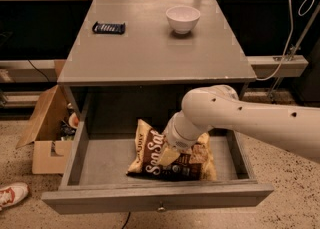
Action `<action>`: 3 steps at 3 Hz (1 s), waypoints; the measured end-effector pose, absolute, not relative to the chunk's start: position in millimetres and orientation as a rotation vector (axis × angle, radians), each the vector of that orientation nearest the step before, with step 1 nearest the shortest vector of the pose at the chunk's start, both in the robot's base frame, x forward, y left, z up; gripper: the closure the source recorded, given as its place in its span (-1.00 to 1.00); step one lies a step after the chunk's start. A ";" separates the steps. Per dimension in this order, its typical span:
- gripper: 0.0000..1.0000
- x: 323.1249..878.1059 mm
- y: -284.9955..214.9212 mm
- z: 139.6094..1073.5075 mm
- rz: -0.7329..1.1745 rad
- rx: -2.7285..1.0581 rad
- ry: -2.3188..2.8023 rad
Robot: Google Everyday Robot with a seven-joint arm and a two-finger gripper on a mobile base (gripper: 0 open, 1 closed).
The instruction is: Pick brown chip bag from top drawer and place on counter
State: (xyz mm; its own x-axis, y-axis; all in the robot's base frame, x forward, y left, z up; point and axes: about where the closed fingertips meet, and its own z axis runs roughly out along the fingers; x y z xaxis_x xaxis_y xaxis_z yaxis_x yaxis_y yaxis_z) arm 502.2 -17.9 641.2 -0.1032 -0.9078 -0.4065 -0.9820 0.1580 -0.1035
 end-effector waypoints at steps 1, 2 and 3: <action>0.46 504.6 -15.6 661.0 0.315 -1.774 1.984; 0.92 502.9 -27.9 701.2 0.337 -1.719 1.878; 1.00 505.3 -66.4 782.1 0.258 -1.664 1.745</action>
Offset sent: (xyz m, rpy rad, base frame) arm -0.0022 -0.0362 0.1117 0.2782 -0.2107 0.0587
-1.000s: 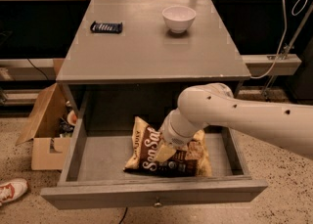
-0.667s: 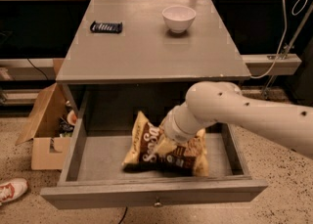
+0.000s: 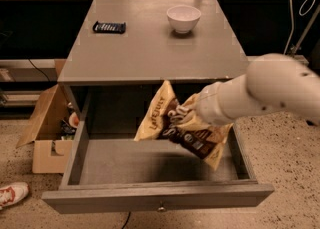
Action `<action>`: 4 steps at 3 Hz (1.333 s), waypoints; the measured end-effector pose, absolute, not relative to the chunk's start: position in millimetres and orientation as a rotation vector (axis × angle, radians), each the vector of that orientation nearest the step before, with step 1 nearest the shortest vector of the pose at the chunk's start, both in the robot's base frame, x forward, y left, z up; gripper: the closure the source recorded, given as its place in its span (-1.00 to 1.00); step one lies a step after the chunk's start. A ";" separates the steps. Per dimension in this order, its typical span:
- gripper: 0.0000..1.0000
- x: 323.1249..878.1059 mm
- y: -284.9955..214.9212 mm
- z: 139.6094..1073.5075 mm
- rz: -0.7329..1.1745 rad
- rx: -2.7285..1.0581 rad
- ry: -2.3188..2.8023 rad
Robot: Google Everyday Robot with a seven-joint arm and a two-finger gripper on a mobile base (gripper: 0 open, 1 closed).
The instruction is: Pick brown chip bag from top drawer and place on counter
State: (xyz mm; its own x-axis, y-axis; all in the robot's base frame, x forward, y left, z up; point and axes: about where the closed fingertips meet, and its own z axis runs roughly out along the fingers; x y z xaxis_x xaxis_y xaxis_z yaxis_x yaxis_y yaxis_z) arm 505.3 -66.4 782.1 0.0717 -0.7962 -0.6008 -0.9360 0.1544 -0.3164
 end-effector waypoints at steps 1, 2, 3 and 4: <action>1.00 509.1 -94.2 837.5 0.189 -1.634 1.689; 1.00 509.1 -94.2 837.7 0.188 -1.634 1.689; 1.00 528.3 -95.2 878.3 0.127 -1.638 1.619; 1.00 587.6 -94.4 943.6 0.044 -1.602 1.532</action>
Offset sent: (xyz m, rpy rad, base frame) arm 0.0020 -0.0247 0.0457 0.0073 -0.0673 -0.0117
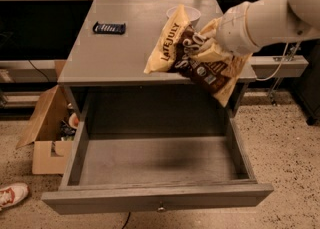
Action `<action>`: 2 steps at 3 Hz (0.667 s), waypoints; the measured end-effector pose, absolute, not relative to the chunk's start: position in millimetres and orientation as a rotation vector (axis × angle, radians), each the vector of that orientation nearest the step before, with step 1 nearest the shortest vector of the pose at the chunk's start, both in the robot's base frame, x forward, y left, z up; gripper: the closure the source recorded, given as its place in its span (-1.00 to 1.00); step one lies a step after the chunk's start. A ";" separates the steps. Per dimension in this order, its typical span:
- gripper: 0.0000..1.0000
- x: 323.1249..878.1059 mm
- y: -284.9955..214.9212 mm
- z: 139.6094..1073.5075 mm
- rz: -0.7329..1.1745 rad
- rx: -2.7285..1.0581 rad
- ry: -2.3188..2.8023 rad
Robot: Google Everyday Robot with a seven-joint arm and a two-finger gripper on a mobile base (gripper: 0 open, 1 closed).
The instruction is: Pick brown chip bag from top drawer and place on counter
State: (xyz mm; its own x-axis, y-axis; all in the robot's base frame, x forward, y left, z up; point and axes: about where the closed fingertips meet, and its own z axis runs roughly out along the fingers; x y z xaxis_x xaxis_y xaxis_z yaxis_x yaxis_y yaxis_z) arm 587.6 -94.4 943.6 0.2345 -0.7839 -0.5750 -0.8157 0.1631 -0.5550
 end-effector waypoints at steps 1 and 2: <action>1.00 631.0 -84.3 965.2 0.011 -1.571 1.528; 1.00 690.2 -59.9 950.0 0.045 -1.552 1.567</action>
Offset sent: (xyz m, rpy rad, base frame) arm 0.1472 0.0482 -0.0012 0.0270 0.0268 -0.0651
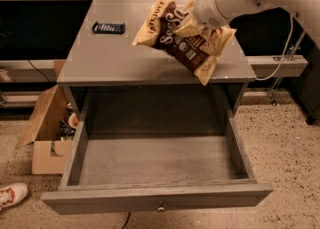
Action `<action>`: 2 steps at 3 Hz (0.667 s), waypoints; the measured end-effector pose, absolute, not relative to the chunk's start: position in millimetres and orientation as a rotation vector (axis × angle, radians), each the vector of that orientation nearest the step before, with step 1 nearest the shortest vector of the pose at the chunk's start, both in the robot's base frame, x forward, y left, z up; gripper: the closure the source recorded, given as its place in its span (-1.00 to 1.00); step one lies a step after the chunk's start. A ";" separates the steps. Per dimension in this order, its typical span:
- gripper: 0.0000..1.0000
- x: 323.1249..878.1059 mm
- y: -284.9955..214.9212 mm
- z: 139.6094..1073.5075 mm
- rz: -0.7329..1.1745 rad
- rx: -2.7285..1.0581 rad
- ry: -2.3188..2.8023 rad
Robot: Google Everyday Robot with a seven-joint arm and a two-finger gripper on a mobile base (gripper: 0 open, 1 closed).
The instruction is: Pick brown chip bag from top drawer and place on counter
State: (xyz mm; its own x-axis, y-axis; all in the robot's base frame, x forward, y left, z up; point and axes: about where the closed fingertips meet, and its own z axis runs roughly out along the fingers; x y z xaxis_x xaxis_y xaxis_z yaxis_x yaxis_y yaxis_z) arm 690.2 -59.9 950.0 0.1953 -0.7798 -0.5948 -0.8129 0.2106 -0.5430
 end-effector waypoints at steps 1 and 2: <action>1.00 720.1 -44.3 935.1 0.092 -1.542 1.590; 0.63 722.3 -42.3 935.8 0.094 -1.541 1.586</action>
Offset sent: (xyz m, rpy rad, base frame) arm 0.0254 0.0133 -0.0127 0.0189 0.0316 0.0004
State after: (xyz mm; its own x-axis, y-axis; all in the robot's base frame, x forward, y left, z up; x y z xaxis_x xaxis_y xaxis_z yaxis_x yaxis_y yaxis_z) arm 722.3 -42.3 935.8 0.1761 -0.7638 -0.6210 -0.8316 0.2221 -0.5090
